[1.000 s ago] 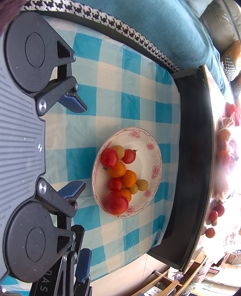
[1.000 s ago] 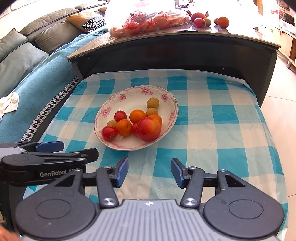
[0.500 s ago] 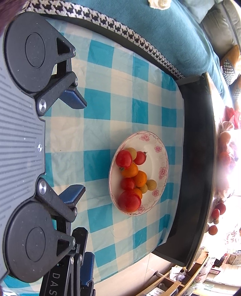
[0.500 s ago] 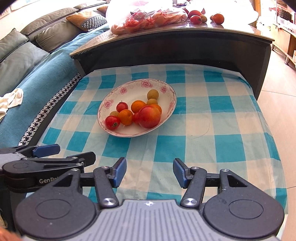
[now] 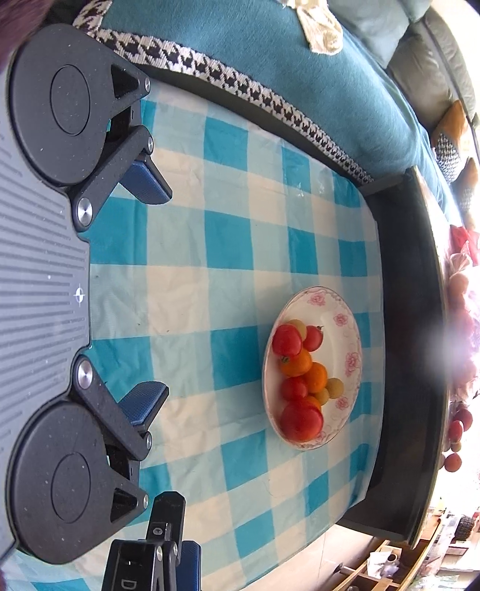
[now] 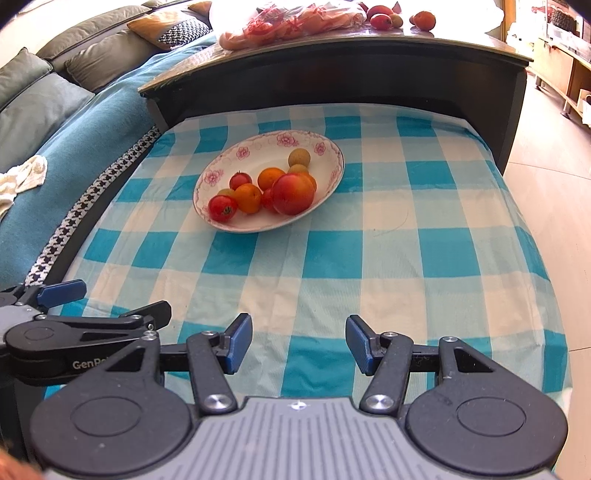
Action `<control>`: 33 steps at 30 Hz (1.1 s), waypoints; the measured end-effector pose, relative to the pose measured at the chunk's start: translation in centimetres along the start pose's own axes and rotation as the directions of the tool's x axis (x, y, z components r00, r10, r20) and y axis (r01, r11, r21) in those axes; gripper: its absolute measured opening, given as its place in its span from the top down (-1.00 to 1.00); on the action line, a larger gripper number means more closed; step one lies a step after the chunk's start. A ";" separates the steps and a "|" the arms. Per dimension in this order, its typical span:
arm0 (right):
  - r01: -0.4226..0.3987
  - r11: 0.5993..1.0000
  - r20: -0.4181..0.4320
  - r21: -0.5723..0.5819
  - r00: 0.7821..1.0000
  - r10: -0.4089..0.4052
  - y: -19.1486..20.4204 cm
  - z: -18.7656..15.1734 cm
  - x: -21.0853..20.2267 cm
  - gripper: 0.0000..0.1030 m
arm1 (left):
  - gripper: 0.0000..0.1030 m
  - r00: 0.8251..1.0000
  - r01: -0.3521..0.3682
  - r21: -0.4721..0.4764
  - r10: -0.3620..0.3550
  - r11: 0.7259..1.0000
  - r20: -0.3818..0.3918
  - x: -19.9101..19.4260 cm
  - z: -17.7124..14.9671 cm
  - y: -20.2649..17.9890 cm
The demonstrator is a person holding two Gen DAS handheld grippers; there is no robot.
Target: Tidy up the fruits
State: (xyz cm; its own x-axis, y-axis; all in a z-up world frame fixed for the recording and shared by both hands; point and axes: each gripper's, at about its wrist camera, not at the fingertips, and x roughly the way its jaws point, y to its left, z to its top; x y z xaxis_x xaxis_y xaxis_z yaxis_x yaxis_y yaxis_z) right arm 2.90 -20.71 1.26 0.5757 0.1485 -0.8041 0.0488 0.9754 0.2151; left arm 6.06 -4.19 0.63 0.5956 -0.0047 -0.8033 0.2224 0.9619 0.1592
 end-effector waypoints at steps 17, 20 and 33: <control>0.026 1.000 -0.046 0.003 0.999 -0.026 0.5 -3.1 -0.7 -0.10 | -1.00 0.997 0.065 -0.039 -0.066 0.997 -0.026 -1.4 -2.6 -0.2; 0.026 1.000 -0.047 0.006 0.999 -0.026 0.6 -3.5 -0.9 -0.10 | -1.00 0.996 0.074 -0.053 -0.076 0.996 -0.041 -1.5 -3.0 -0.1; 0.028 1.000 -0.055 0.011 0.998 -0.027 0.6 -4.5 -1.3 -0.10 | -1.00 0.997 0.065 -0.072 -0.067 0.995 -0.028 -2.4 -3.9 -0.1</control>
State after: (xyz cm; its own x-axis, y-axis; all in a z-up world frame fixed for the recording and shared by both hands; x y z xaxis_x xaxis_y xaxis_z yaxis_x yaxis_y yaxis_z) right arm -1.48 -19.57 -0.11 0.5286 0.1305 -0.8388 0.0735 0.9774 0.1984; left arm 1.67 -3.19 0.30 0.5574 -0.0620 -0.8279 0.2048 0.9767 0.0648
